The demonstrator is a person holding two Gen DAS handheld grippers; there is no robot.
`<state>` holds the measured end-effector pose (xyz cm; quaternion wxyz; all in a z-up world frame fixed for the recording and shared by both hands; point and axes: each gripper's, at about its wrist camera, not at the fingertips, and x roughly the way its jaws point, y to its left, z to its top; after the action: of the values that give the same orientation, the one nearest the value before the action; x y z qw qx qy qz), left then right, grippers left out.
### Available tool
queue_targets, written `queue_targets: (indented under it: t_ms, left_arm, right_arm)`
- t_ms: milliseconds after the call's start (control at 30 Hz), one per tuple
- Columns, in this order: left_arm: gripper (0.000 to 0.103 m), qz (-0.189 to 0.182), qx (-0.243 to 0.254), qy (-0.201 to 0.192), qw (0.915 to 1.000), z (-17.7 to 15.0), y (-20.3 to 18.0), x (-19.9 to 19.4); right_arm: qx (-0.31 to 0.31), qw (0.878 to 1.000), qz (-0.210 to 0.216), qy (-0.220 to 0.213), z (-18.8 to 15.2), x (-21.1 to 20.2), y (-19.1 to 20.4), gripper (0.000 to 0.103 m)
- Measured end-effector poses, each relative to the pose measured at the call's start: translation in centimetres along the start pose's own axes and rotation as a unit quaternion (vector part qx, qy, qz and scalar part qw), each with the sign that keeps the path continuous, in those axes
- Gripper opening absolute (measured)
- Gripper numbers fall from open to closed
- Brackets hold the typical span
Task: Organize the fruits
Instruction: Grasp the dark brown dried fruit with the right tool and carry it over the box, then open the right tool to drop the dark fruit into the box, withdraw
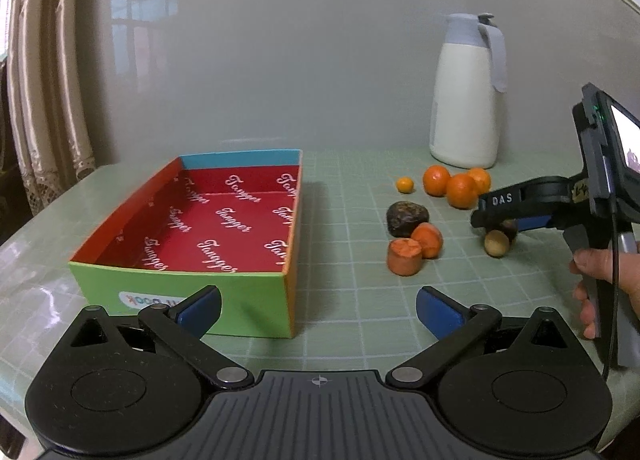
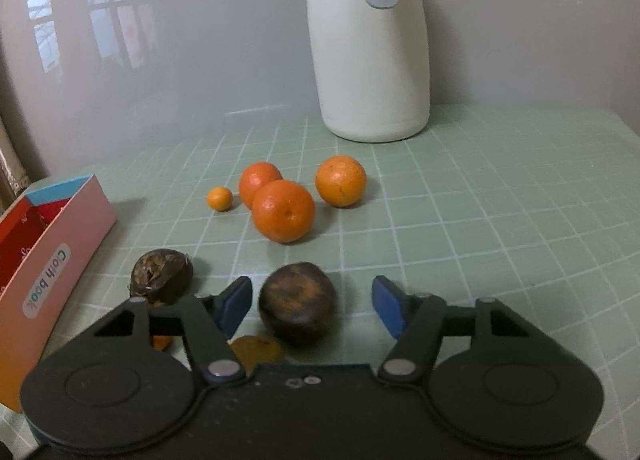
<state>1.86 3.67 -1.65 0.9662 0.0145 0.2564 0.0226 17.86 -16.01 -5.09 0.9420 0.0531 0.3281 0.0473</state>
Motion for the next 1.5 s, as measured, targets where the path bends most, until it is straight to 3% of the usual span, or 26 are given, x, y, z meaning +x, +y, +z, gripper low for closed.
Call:
queue_targets:
  t_ms: [67,400,567,767,1033,1233,1500]
  left_arm:
    - [0.103,0.002,-0.004,0.000,1.0000,0.0,0.3,0.0]
    - [0.103,0.012,-0.010,-0.006,0.9999,0.0,1.4,-0.6]
    - [0.103,0.038,-0.022,-0.014,0.9989,0.2,3.7,-1.7]
    - [0.103,0.079,-0.051,-0.019,0.9954,-0.2,8.0,-3.1]
    - [0.103,0.127,-0.100,-0.008,0.9869,-1.6,13.5,-3.3]
    - [0.103,0.152,-0.130,0.003,0.9797,-2.6,16.3,-3.2]
    - [0.103,0.163,-0.140,0.004,0.9765,-3.3,17.4,-3.0]
  right_arm:
    - [-0.005,1.000,-0.001,-0.003,-0.1,0.0,0.2,0.042]
    - [-0.024,0.999,0.003,-0.038,-0.3,-1.5,1.1,0.041]
    - [-0.023,0.996,0.055,-0.065,0.1,-3.7,2.8,0.041]
    - [-0.045,0.986,0.140,-0.077,0.6,-5.8,8.4,0.041]
    - [-0.106,0.969,0.217,-0.044,-0.1,-5.7,17.2,0.041]
    - [-0.148,0.960,0.239,-0.009,-1.9,-5.0,21.7,0.041]
    - [-0.161,0.957,0.242,0.013,-3.5,-5.2,22.7,0.045]
